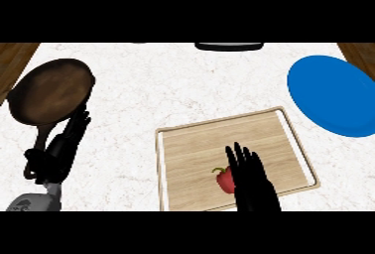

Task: Pick the bell pepper from the tray and place it in the plate

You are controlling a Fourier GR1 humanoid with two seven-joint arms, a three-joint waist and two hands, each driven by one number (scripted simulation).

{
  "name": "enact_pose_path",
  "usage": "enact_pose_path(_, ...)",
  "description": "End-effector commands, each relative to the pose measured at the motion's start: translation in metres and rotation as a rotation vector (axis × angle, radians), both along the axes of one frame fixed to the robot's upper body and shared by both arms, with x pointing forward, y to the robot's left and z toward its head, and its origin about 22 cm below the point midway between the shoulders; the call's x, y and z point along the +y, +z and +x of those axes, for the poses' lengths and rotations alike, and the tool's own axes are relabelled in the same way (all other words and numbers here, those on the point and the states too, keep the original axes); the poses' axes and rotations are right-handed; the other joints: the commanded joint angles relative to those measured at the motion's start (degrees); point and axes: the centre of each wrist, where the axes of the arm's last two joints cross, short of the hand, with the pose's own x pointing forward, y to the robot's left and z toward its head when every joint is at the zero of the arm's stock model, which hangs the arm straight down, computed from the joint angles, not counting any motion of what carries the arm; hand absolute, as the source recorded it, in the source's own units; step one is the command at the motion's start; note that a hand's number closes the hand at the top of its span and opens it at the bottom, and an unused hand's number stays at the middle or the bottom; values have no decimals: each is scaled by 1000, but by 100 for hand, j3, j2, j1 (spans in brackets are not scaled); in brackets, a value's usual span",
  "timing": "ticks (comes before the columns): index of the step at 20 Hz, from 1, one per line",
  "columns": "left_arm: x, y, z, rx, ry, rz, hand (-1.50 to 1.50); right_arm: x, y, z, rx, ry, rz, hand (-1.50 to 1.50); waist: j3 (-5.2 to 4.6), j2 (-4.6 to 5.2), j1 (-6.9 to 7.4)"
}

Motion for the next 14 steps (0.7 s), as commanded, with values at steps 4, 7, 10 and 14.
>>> enact_pose_path(4, -14, 0, 6, -5, 9, 14, 0, 6, -13, 18, 13, -39, -71, -150, 0, 2, -5)
enact_pose_path(7, -12, -13, -7, 1, 8, 4, 0, -25, -20, 24, 5, -65, -69, -150, 0, 2, -4)
enact_pose_path(10, 14, -5, -2, -11, 2, 0, 0, -1, -23, 21, 15, -16, -37, -150, 0, 0, -1)
enact_pose_path(14, 12, 0, 8, 6, 4, 8, 0, 11, -36, 46, 66, 77, -59, 150, 0, 5, 9)
